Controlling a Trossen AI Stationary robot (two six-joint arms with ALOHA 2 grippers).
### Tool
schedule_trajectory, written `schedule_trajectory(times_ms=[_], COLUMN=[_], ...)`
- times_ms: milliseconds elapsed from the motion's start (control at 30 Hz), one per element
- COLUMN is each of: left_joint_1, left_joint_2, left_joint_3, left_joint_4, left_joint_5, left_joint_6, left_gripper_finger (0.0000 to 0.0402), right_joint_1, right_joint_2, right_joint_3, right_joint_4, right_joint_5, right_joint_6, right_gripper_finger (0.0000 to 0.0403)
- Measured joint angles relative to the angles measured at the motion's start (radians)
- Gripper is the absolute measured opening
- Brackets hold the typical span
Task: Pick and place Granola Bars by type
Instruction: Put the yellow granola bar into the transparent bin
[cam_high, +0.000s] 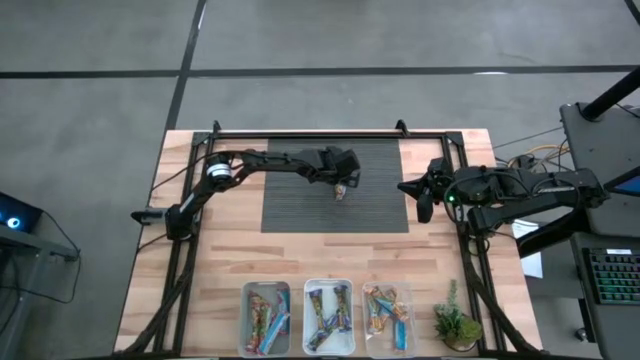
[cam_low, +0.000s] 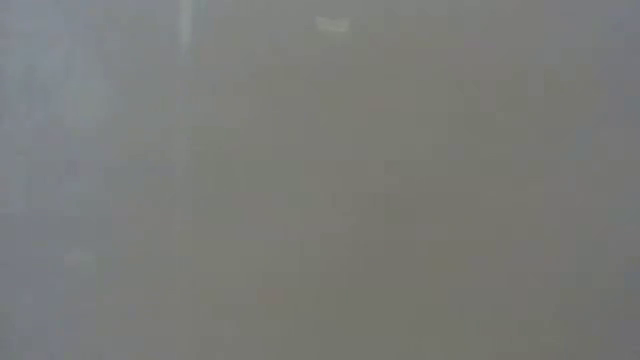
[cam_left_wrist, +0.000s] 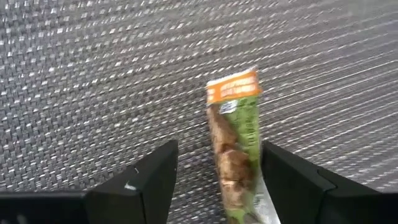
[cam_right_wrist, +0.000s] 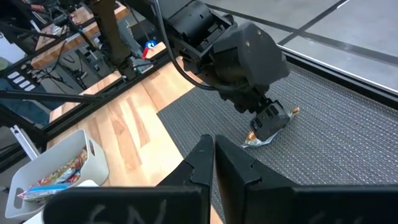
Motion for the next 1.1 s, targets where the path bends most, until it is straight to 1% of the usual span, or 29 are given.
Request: schedule_trajectory(times_ms=[300, 567, 700, 1100], left_joint_1=[0.0, 0.0, 0.0, 0.0], left_joint_2=[0.001, 0.0, 0.001, 0.001], left_joint_3=[-0.004, -0.004, -0.004, -0.004], left_joint_4=[-0.004, 0.002, 0.009, 0.01], left_joint_5=[0.02, 0.03, 0.043, 0.056], left_joint_6=[-0.005, 0.001, 0.001, 0.0], left_gripper_finger=[0.0204, 0.0147, 0.0131, 0.0125], right_joint_1=[0.0, 0.0, 0.0, 0.0], right_joint_2=[0.0, 0.0, 0.0, 0.0], right_joint_3=[0.0, 0.0, 0.0, 0.0], right_joint_4=[0.0, 0.0, 0.0, 0.0], right_joint_5=[0.0, 0.001, 0.002, 0.003], right_joint_6=[-0.003, -0.003, -0.003, -0.01], right_gripper_finger=[0.0009, 0.0009, 0.0008, 0.0008])
